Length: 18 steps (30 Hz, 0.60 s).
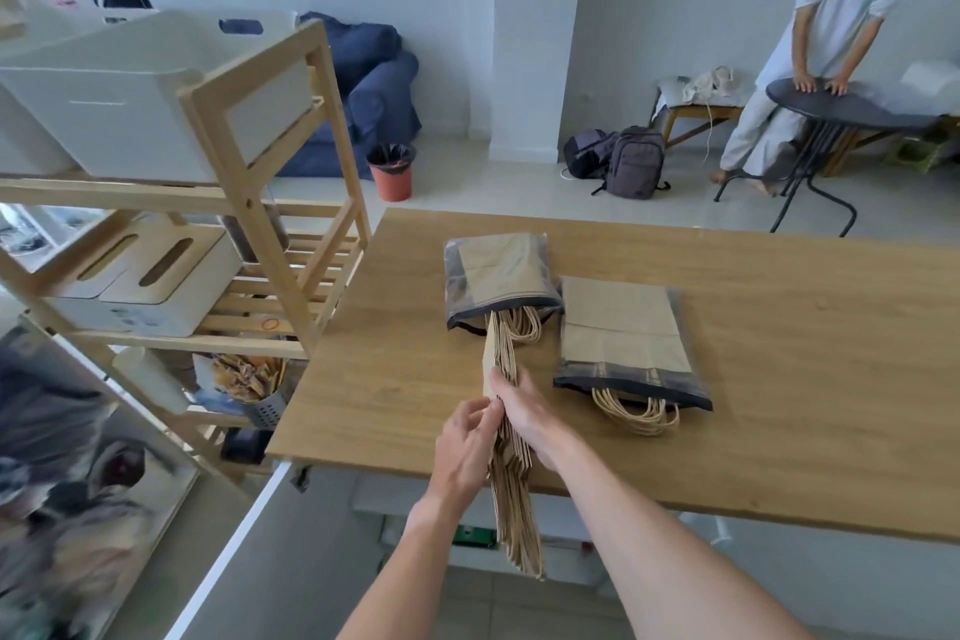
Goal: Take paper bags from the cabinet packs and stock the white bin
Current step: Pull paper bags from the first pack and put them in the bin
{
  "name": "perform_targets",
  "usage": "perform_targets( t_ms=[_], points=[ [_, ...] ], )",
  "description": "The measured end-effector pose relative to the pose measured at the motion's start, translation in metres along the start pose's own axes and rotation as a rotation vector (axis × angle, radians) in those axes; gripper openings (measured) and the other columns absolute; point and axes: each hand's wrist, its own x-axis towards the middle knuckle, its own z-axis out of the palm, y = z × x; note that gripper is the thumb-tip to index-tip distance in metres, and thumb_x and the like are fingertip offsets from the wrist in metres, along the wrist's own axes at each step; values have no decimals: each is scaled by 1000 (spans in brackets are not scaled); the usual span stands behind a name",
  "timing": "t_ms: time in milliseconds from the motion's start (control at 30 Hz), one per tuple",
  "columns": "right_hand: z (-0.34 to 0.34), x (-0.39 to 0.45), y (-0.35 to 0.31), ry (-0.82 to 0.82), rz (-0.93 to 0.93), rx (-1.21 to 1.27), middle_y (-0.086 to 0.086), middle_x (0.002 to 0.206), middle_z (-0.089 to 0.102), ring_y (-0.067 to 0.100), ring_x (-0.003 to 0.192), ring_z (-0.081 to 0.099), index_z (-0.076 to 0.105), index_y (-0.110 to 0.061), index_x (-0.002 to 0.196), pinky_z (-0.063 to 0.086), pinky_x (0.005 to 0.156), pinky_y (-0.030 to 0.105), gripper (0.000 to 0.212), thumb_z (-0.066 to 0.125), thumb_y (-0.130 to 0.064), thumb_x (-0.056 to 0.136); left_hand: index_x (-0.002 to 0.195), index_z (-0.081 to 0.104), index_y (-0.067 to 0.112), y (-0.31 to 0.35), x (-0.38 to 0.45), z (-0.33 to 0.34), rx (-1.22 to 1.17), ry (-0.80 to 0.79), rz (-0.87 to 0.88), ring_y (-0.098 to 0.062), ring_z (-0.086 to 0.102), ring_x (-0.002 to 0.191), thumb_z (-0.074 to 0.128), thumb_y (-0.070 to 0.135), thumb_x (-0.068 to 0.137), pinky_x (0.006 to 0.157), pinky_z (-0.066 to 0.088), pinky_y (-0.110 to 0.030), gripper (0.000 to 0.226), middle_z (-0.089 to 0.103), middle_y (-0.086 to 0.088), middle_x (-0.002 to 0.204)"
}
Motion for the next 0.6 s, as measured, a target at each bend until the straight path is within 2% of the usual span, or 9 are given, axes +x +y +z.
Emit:
perform_targets(
  t_ms=[67,167,267,300,367,433,467,533,600],
  points=[
    [2,1,-1,2,-4,-31,9,146,44,19,121,45,37,-17,145,31,98,31,46,38,-35,103,127,55,19,4,0,1,-1,16,13,-17,59,108,49,49,95,95,52,-45,44,60,-2,119],
    [2,3,-2,4,-26,-23,5,139,47,14,112,42,40,-14,140,29,91,27,39,40,-24,102,131,51,16,12,0,-1,139,136,135,-11,58,98,39,30,101,87,46,-30,35,64,-2,116],
    [2,6,-4,-5,-33,-5,5,146,42,14,120,42,30,-14,149,27,96,26,51,46,-21,101,139,38,21,12,-1,-9,241,180,258,-1,50,57,31,14,100,62,43,-28,39,61,6,77],
    [3,8,-4,-7,-29,-19,6,152,38,17,129,41,27,-15,152,27,102,29,55,46,-22,101,141,34,24,12,0,-12,254,173,273,-3,48,51,30,8,98,59,43,-28,46,60,6,77],
    [6,8,-5,-1,-28,-47,8,160,26,24,143,30,19,-17,156,23,114,38,62,45,-27,101,143,31,28,14,-2,-19,278,172,288,-8,54,58,32,0,94,63,47,-20,57,61,10,92],
    [6,6,-6,-4,-13,-48,8,163,16,25,148,21,11,-17,157,18,117,44,66,43,-31,101,139,41,26,15,-2,-27,262,188,286,-4,57,69,35,-3,91,67,45,-9,57,63,9,90],
    [5,6,-7,-9,-11,-45,8,164,15,26,148,20,11,-18,157,18,117,44,65,43,-32,102,135,47,25,16,-1,-30,240,187,276,-4,61,81,38,-2,91,73,45,-8,53,66,7,96],
    [4,4,-6,-12,-19,-24,8,163,18,26,147,22,13,-19,157,20,116,45,65,43,-37,102,128,55,29,18,1,-35,197,173,250,-13,60,109,45,5,93,90,48,-24,43,65,4,116],
    [4,4,-3,-8,-10,-7,9,162,20,28,146,25,14,-18,157,21,116,46,69,45,-44,101,125,58,29,19,1,-34,156,136,235,-7,62,107,57,14,93,84,50,-22,35,65,3,116]
  ],
)
